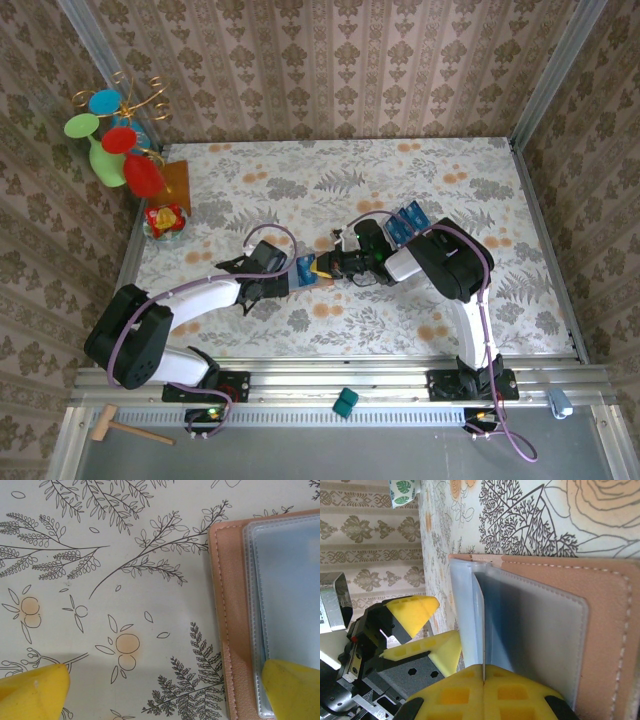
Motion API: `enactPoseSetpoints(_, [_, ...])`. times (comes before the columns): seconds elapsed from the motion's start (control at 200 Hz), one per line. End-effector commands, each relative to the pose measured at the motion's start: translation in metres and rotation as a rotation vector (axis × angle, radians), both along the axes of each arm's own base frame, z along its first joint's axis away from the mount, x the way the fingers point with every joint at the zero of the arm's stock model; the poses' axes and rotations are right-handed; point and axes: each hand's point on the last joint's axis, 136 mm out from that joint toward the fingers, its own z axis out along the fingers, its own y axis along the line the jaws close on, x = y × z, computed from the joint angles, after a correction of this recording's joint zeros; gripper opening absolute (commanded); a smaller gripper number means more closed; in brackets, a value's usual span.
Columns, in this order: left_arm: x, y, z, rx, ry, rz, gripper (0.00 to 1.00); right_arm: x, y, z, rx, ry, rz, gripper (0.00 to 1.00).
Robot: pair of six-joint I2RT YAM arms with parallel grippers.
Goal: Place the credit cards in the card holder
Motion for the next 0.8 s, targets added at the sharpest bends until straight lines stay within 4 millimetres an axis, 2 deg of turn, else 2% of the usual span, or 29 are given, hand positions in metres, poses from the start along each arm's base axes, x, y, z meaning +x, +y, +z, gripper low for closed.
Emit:
enactPoseSetpoints(0.0, [-0.002,0.0026,-0.0032,0.023,0.012,0.009,1.0,-0.0186,-0.0054,-0.0382,-0.089,0.133,0.018,0.0])
enactPoseSetpoints(0.42, [-0.0023,0.002,-0.0036,0.022,0.012,0.008,1.0,-0.0192,0.0022,-0.0386,-0.09,0.136,0.036,0.0])
enactPoseSetpoints(0.795, [-0.0022,0.002,-0.0035,0.021,0.011,0.01,1.0,-0.022,-0.0048,-0.0399,-0.109,0.142,0.024,0.0])
